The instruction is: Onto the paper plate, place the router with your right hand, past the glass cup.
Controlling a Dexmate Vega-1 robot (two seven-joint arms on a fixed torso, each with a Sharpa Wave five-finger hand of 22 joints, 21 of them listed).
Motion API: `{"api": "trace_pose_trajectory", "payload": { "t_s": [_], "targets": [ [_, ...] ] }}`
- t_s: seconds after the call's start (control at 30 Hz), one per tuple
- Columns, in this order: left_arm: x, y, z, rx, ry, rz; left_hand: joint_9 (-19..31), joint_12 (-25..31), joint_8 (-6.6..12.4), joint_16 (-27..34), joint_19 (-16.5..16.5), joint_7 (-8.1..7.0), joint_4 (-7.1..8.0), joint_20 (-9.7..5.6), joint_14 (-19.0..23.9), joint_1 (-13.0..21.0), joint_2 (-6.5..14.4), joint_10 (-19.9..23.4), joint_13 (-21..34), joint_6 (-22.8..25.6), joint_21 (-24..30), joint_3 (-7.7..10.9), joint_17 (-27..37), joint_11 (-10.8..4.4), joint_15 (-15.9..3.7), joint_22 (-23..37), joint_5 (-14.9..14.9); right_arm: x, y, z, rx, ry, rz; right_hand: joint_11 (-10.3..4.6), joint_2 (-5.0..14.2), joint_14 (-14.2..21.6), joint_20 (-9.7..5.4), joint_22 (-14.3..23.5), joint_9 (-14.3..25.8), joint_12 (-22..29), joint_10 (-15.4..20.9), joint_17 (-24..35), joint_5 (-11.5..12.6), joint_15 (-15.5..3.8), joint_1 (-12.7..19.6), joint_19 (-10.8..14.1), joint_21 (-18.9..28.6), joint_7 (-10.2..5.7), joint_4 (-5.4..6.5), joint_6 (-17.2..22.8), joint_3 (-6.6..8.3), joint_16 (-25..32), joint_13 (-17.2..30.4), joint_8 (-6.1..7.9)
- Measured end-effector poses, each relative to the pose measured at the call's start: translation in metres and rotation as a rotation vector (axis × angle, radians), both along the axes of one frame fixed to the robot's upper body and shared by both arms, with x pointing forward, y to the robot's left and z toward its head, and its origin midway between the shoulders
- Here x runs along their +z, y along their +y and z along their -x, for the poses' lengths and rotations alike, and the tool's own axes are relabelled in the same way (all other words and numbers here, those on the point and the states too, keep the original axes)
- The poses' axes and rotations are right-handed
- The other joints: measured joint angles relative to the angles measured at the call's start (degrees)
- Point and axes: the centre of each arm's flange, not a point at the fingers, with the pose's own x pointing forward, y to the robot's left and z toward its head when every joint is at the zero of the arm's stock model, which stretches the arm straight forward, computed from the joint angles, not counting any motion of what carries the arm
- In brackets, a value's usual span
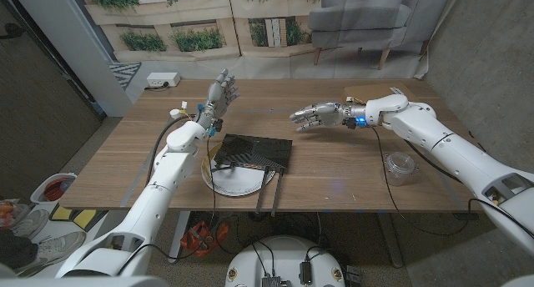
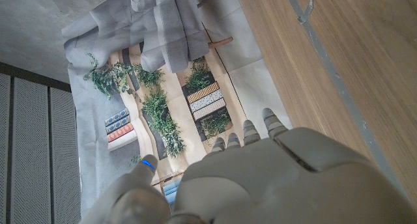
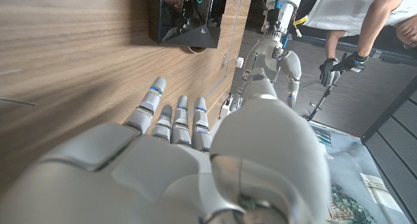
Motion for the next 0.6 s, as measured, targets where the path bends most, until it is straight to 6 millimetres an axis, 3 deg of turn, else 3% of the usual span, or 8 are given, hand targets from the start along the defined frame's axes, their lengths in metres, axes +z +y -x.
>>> {"api": "trace_pose_trajectory", "payload": {
  "t_s": [0.6],
  "targets": [
    [0.002, 0.001, -0.004, -0.031, 0.001, -0.031, 0.0, 0.0, 0.0, 0.0, 0.0, 0.0, 0.0, 0.0, 0.0, 0.0, 0.0, 0.0, 0.0, 0.0, 0.0, 0.0, 0.0, 0.0, 0.0, 0.0, 0.0, 0.01, -0.008, 0.011, -0.031, -0.053, -0.015, 0.2, 0.45, -0.3, -0.31, 0.0, 0.0, 0.0, -0.2, -0.8, 0.0, -0.27, -0.5, -0.3, -0.7, -0.32, 0.24, 0.3, -0.24, 0.0, -0.3, 0.0]
  ]
}}
